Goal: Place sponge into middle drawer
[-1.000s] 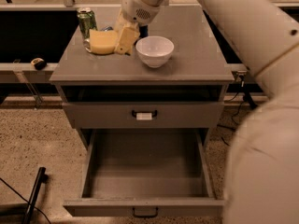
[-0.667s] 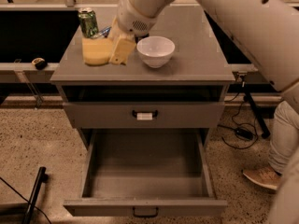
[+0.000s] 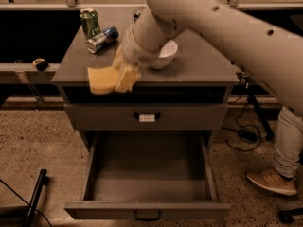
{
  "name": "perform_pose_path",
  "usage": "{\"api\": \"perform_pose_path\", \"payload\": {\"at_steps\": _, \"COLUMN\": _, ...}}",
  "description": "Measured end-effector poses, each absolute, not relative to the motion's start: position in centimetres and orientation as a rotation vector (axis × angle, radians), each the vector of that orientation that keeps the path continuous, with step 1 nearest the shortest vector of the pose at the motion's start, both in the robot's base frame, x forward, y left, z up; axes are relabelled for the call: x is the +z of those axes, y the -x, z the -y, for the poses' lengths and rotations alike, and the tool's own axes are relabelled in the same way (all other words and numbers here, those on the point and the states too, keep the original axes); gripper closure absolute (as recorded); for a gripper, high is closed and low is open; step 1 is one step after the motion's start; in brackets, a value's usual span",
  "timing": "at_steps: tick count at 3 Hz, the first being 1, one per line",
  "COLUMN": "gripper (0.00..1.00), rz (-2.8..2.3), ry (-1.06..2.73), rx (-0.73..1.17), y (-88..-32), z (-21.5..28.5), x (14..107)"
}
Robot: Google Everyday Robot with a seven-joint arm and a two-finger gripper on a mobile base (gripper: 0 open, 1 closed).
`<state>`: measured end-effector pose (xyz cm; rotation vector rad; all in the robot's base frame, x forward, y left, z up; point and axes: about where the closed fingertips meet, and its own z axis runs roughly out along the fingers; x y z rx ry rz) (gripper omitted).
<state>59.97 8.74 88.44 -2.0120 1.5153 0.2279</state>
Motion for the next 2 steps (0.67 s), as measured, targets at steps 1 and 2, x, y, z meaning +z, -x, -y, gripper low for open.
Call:
{"api": "perform_pose_path", "payload": {"at_steps": 1, "gripper": 1.00, "rz": -1.508, "ry": 1.982, "rx": 0.214, "y": -58.6, "z": -6.2, "x": 81.8}}
{"api": "perform_pose_path", "payload": {"at_steps": 2, "gripper": 1.00, "rz": -1.623, "ry": 1.981, "rx": 0.248, "y": -56.5, "z": -3.2, "x": 69.9}}
